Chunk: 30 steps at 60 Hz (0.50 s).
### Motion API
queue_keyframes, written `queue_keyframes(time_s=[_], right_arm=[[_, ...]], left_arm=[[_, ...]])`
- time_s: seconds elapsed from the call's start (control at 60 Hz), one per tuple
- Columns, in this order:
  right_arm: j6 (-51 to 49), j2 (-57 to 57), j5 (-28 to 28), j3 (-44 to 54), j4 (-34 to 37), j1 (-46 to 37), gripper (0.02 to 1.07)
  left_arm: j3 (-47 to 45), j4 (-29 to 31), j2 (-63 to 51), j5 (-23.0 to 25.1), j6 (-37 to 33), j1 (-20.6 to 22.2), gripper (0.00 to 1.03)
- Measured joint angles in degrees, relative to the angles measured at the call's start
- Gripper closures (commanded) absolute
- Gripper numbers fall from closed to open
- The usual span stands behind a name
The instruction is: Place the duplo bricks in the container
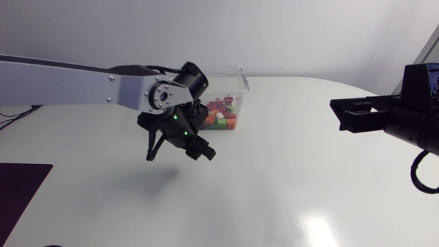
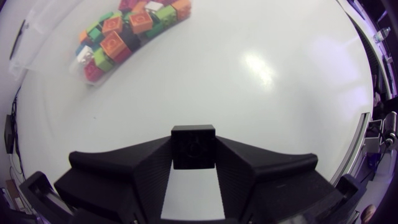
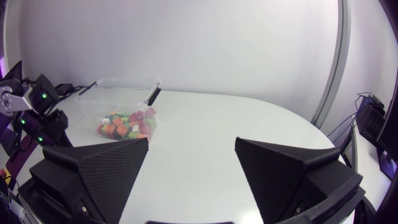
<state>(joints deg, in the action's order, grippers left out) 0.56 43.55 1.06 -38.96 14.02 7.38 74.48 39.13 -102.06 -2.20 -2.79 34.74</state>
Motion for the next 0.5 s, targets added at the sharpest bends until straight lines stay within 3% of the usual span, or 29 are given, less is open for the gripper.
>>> queue_keyframes(time_s=[0.283,0.5], right_arm=[[-4.6,-10.0,-2.9,11.5,-9.1,-1.9,0.06],[-9.6,-16.4,-4.0,22.7,-17.6,-2.0,0.06]], left_arm=[[9.9,0.9,5.0,-0.9,-0.9,-5.0,0.65],[15.1,-7.5,5.2,-1.3,-1.6,-9.3,0.65]])
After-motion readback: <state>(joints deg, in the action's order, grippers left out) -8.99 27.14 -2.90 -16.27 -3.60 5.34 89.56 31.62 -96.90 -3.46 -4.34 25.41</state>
